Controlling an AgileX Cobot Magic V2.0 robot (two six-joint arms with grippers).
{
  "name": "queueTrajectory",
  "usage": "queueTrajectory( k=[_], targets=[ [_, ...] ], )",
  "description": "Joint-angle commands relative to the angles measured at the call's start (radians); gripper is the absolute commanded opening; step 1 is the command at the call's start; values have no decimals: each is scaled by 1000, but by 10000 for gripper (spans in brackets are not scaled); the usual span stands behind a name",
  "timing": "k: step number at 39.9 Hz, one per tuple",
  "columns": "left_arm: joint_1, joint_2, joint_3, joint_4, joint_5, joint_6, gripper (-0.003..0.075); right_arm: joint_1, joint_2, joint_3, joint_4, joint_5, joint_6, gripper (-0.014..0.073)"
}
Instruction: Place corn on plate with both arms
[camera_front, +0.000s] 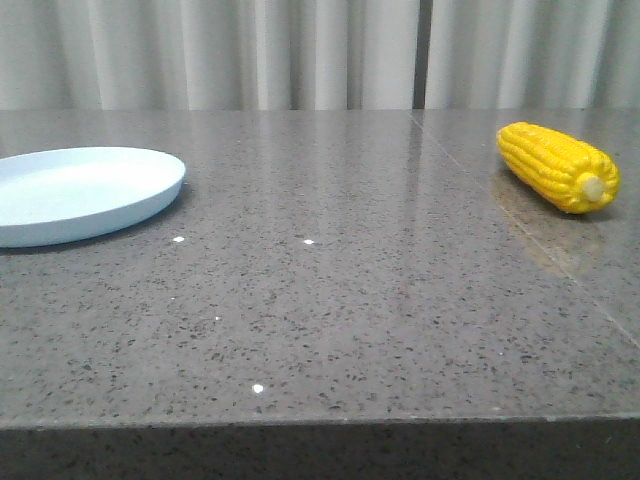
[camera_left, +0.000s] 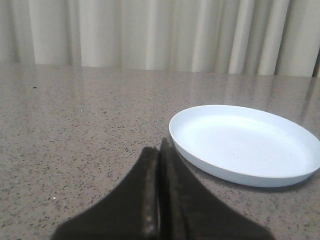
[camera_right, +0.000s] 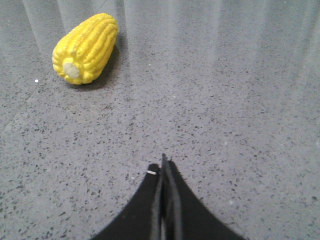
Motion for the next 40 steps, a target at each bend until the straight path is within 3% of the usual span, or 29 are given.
queueTrajectory(
  k=[1,13,17,23,31,40],
  targets=[
    [1,-21,5,0,-86,-3,-20,-7,-17,-5,0,-76,-5,-62],
    [1,-21,5,0,-96,-3,-20,-7,-17,-5,22,-152,-5,-62],
    [1,-21,2,0,-184,-3,-20,-7,-17,-11,26,-215,-5,-62],
    [1,-21,-58,0,-278,-3,-20,-7,-17,-94,26,-176,-5,-62],
    [1,46,-246,43,-96,-3,-20,-7,22,-309,26,-26,-5,-60],
    [-1,313,-431,78,38,-1,-20,-7,266,-531,26,47,-5,-60]
  ],
)
